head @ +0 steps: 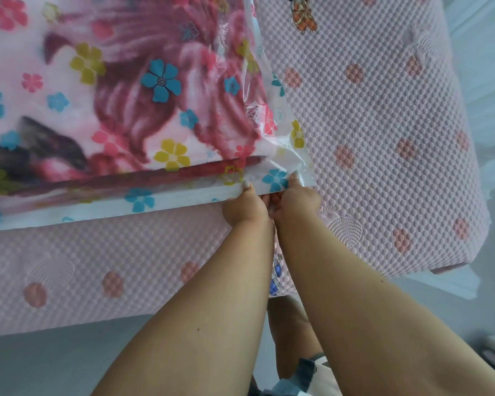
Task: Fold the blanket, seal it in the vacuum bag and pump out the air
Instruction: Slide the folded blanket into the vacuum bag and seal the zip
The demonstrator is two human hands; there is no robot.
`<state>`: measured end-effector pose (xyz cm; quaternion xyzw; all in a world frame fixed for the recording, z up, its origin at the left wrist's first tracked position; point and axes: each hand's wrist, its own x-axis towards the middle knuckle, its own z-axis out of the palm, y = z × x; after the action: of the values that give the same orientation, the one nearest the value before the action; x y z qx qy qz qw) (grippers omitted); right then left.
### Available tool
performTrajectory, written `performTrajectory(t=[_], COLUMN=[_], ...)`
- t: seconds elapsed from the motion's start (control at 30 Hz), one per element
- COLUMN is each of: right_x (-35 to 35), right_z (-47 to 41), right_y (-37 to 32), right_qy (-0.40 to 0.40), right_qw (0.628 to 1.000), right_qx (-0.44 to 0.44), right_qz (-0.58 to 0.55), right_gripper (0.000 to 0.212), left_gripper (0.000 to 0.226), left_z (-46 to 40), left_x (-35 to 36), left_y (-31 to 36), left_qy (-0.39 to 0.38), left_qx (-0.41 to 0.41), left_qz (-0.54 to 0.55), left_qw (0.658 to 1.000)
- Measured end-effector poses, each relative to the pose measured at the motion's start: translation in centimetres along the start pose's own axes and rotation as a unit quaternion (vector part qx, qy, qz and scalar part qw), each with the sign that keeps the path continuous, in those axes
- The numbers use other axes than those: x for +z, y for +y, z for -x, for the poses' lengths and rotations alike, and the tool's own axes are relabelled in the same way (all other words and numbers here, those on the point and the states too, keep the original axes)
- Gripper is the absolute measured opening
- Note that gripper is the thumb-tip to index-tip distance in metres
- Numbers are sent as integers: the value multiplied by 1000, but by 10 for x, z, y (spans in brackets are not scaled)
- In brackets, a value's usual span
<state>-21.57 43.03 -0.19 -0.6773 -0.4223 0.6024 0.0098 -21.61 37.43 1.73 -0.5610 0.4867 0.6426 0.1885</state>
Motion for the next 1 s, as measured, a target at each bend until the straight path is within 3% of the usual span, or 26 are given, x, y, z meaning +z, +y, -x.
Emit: performTrajectory(t=[0.07, 0.17, 0.27, 0.4, 0.47, 0.53, 0.6, 0.73, 0.87, 1.0], right_x=[-1, -2, 8, 29, 37, 39, 37, 34, 32, 26], right_z=[2, 10, 27, 67, 78, 80, 83, 88, 96, 102], right_y=[-5, -12, -15, -6, 2, 6, 11, 15, 14, 22], right_qy=[8, 15, -38, -143, -165, -153, -151, -133, -118, -126], right_qw=[998, 999, 999, 984, 979, 981, 983, 987, 990, 989], right_qx=[-6, -22, 15, 76, 88, 84, 67, 42, 36, 22], right_qz=[58, 33, -13, -74, -78, -85, -81, -74, -75, -71], right_gripper=[38, 41, 47, 19, 15, 16, 23, 35, 17, 28], left_gripper=[17, 12, 5, 13, 10, 11, 27, 41, 41, 34], left_z=[3, 5, 3, -11, -25, -43, -56, -66, -62, -59], left_x=[-2, -20, -54, -111, -142, -168, -187, -202, -211, -224], left_y=[3, 17, 52, 117, 145, 163, 171, 164, 165, 161], left_qy=[-44, -73, -26, 14, 47, 83, 103, 102, 117, 94], left_qx=[-6, -17, -9, 37, 66, 75, 69, 33, 12, 0], left_qz=[71, 101, 181, 308, 338, 298, 238, 127, 201, 184], left_qw=[996, 992, 983, 951, 938, 948, 963, 986, 973, 978])
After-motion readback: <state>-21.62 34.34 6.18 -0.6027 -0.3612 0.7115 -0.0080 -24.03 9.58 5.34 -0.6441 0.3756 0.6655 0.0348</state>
